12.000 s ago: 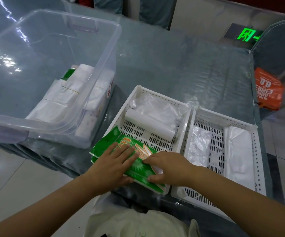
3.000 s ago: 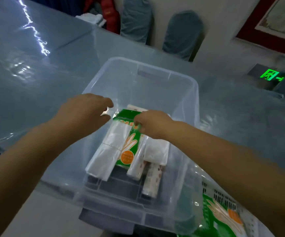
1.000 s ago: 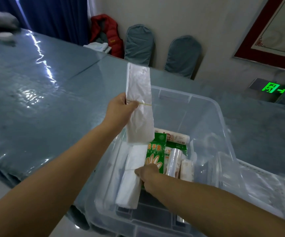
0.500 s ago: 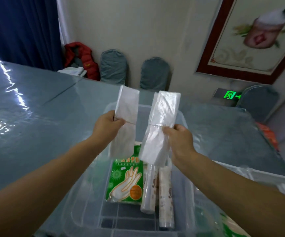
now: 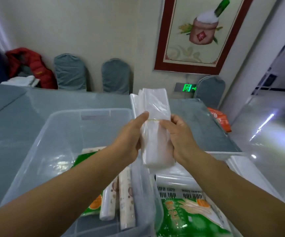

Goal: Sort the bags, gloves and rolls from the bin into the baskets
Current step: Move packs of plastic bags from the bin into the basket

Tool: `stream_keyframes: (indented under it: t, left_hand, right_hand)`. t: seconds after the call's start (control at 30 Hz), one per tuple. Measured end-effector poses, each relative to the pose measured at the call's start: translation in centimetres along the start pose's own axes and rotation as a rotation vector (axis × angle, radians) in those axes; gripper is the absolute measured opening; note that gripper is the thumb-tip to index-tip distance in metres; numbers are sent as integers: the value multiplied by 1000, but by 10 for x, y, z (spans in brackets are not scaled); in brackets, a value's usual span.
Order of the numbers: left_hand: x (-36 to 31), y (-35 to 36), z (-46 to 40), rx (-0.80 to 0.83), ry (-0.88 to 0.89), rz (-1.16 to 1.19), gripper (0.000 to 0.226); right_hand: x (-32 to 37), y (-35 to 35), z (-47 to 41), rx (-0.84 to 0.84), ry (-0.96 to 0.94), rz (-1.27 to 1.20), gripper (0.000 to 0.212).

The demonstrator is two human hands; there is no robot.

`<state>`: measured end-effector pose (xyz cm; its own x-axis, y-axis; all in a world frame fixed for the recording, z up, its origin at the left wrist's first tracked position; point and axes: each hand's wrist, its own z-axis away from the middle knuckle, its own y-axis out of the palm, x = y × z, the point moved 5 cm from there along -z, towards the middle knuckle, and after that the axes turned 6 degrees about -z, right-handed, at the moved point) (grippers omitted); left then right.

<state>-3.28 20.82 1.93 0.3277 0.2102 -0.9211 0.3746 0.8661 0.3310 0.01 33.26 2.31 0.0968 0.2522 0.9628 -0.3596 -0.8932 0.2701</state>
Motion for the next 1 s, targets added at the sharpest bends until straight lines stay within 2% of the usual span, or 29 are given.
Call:
stream_keyframes:
  t: [0.2,0.3,0.4,0.47,0.57,0.67,0.8,0.87,1.0]
  left_hand:
    - [39,94,-15,62,52,-128,28]
    - [66,140,-29,58,58,-207,30]
    - [100,198,-46,42,73,-295,28]
    - [128,235,-57,87,52,-337,29]
    - [171,281,-75,159,-31,-458,34]
    - [211,305,-88,222,-89,-640,27]
    - [257,299,-97,209,2,-1220,31]
    - [283,302,-95,365,99,-1508,35]
    - [332,325,-81,876,566,-1920,56]
  right_hand:
    - [4,-90,2,90,-21,84,20]
    - [1,-151,-2,0,54,87,34]
    - [2,-227,-6,-62,159,43,20]
    - [-1,-274,-5,-84,248,47,14]
    - [-6,-341,-2,-157,321,49,18]
    - [-8,-401,3,-260,379,80,19]
    - [-12,-465,15,-377,424,116,20]
    - [-16,-485,21,-409,430,146,18]
    - [-30,-502,30,-448,444,153,26]
